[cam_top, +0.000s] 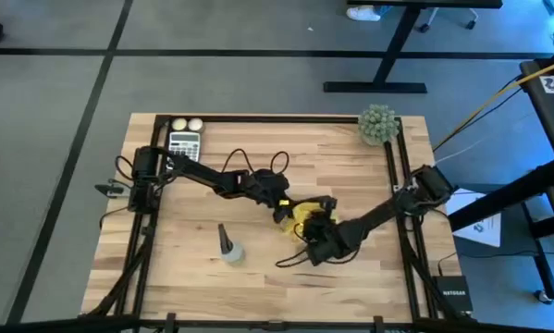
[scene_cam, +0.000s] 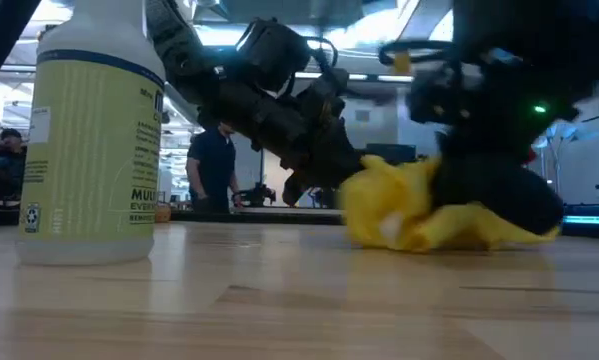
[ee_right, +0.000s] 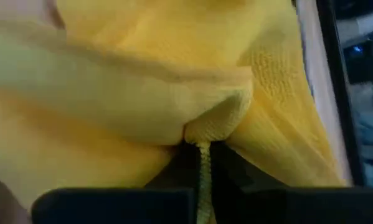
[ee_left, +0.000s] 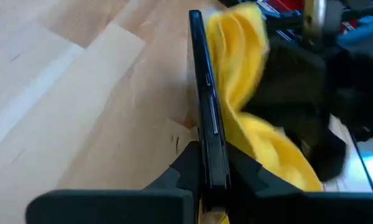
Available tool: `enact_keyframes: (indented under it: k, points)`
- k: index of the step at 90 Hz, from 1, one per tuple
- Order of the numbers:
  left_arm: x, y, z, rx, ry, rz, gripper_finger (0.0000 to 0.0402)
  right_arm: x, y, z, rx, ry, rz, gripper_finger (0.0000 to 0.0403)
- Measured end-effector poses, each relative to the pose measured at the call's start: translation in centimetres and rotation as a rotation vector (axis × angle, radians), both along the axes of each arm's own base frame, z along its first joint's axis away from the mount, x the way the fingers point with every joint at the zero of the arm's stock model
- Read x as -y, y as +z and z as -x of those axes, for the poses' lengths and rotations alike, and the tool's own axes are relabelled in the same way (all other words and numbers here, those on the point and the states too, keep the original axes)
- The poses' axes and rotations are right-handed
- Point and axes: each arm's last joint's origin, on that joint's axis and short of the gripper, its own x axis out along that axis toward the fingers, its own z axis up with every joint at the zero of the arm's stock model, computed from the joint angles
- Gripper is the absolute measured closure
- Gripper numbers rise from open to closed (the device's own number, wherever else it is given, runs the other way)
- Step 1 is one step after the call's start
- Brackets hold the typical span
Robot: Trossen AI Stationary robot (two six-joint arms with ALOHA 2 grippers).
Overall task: Apply microfiber cloth
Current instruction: Wipe the front of the black cellphone with the yellow microfiber cloth
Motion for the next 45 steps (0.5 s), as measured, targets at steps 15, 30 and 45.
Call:
enact_keyframes:
  k: [15,30,45]
  points:
    - [0.1,0.0,0.0,0.0,-0.024,-0.001,0.038,-0.3,-1.2,3.5,-0.118,-0.109,-0.03,0.0402]
    - [0.5,0.2,-0.1,0.017,-0.063,0.009,0.038,-1.4,-0.9,6.0,-0.193,-0.167,-0.019,0.0402]
    - [0.3,0.2,0.0,0.014,-0.055,0.007,0.038,-3.7,3.6,4.6,-0.013,-0.061,0.008,0.0402]
